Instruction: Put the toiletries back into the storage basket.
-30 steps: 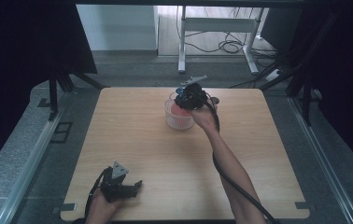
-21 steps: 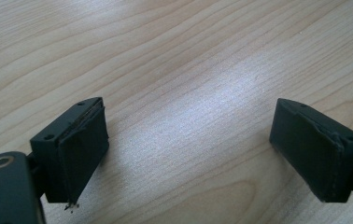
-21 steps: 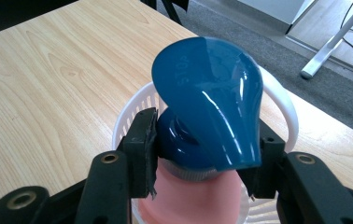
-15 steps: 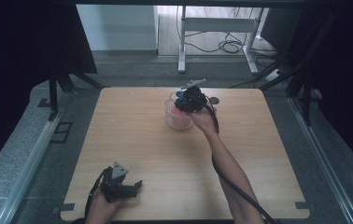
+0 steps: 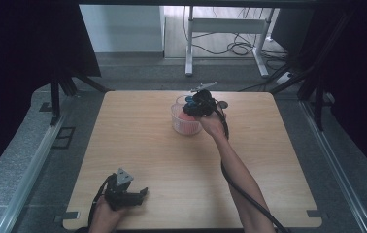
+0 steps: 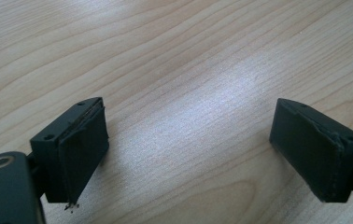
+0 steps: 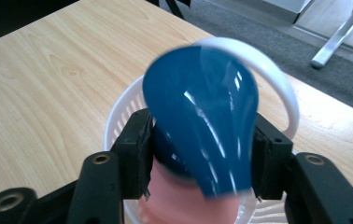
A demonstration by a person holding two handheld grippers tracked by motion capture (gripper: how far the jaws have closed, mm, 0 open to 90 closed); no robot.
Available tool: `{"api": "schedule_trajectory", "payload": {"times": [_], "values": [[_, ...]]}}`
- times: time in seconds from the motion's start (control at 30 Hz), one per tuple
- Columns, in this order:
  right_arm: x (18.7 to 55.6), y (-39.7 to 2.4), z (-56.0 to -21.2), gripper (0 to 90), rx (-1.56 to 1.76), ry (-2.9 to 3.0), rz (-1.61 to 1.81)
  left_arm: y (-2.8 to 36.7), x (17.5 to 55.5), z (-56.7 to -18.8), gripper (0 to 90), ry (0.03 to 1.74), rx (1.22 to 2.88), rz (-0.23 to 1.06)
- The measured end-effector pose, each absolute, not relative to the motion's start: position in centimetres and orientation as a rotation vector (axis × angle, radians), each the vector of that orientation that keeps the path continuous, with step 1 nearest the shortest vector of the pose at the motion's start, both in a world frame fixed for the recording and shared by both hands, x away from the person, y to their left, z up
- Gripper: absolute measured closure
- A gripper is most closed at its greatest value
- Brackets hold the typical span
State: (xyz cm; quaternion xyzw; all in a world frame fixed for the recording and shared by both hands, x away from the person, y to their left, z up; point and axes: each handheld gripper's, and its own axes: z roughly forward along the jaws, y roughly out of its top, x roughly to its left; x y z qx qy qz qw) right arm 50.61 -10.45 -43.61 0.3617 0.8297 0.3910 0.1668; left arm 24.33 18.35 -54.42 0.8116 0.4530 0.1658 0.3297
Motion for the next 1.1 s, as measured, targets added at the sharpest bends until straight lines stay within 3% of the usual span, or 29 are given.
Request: {"api": "schedule_trajectory", "payload": {"times": [0.23,0.93,0.97,1.0,1.1], "values": [[50.4,-10.4,-43.7,42.5,1.021,2.367,1.114,18.4,24.3,-54.4,10.9,1.185,2.123,0.434],[49.6,-10.8,-42.6,10.7,0.969,2.294,1.128,18.4,24.3,-54.4,10.9,1.184,2.125,0.435],[49.5,-10.9,-42.5,2.0,0.987,2.282,1.134,18.4,24.3,-54.4,10.9,1.184,2.125,0.435],[49.4,-11.0,-42.5,0.0,0.991,2.280,1.135,18.4,24.3,-54.4,10.9,1.184,2.125,0.434],[49.2,-11.3,-42.3,0.0,0.980,2.282,1.134,18.4,24.3,-54.4,10.9,1.184,2.125,0.435]]}}
